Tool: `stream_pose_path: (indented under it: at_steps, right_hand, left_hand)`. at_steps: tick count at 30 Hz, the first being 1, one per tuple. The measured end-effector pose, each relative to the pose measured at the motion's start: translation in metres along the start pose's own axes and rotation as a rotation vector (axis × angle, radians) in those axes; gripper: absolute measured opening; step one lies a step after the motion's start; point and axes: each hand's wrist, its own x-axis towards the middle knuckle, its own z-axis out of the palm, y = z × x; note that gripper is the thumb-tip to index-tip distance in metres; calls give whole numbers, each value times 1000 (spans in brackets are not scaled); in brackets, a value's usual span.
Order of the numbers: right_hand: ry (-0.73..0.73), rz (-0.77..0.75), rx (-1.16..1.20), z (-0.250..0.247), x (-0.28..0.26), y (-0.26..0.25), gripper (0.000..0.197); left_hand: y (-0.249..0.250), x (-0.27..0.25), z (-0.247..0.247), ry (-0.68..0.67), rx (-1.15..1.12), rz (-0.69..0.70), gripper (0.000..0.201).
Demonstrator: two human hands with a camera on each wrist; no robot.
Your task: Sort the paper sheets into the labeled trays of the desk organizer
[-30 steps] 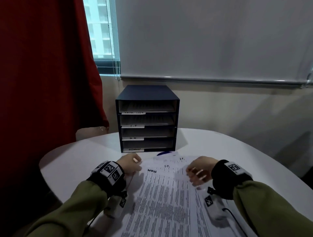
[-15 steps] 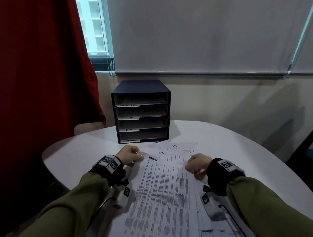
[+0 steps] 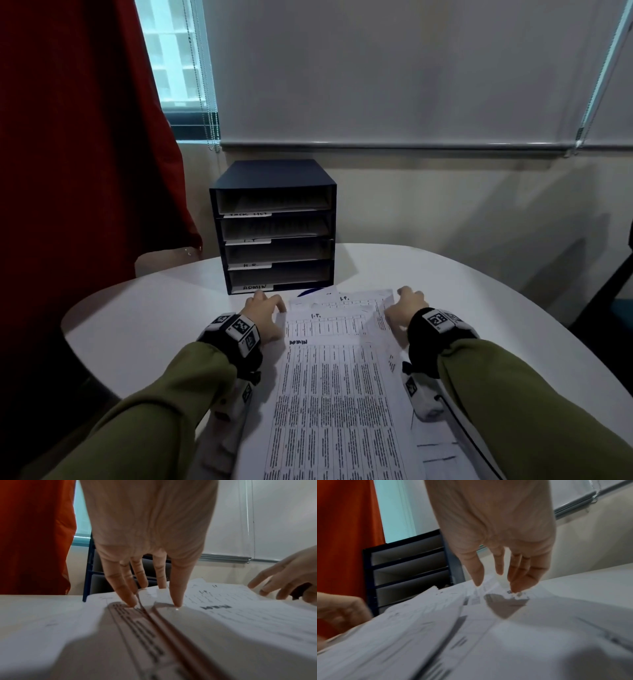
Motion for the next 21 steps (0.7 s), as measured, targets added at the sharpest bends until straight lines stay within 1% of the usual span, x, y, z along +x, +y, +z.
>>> stream_pose_path:
  at_steps: [2,3,4,7,8,10,12,13,14,16,18,19,21]
  right_hand:
    - [-40,-3,130,0,11,3,52]
    - [-46,0,233,-1,13,3,49]
    - [-29,2,324,-1,16,4,41]
    - [9,-35,492,-1,22,1,13]
    - [18,-59,527,-2,24,0,10]
    - [69,-106,613,-3,25,-1,16]
    - [122,-154,750,-6,19,-2,20]
    - [138,-185,814,-9,15,-3,22]
    - [147,-222,869,-13,12,-4,24]
    - [144,-289,974,-25,8,-7,25]
    - [167,-325,1054,-41,7,-10,25]
    - [205,-340,1076,-52,4,-13,26]
    - [285,-389,1125,-76,-2,-22,27]
  left_hand:
    - [-2,0,2,34,-37,28,33]
    - [-2,-1,1,54,-58,45,24]
    - [-2,-2,-1,74,-68,71,20]
    - [-3,-6,-8,98,-137,133,25]
    - [-4,-8,-10,94,-191,141,23]
    - [-7,-10,-15,42,-357,117,23]
    - [-12,-11,-19,-58,-469,111,21]
    - [-14,-12,-22,-81,-496,124,16]
    - [-16,-13,-25,-70,-539,137,12]
    - [-15,-17,-33,7,-706,173,11]
    - [-9,-23,-42,99,-895,252,13]
    - [-5,-26,-48,156,-948,289,16]
    - [3,-31,-64,280,-962,352,18]
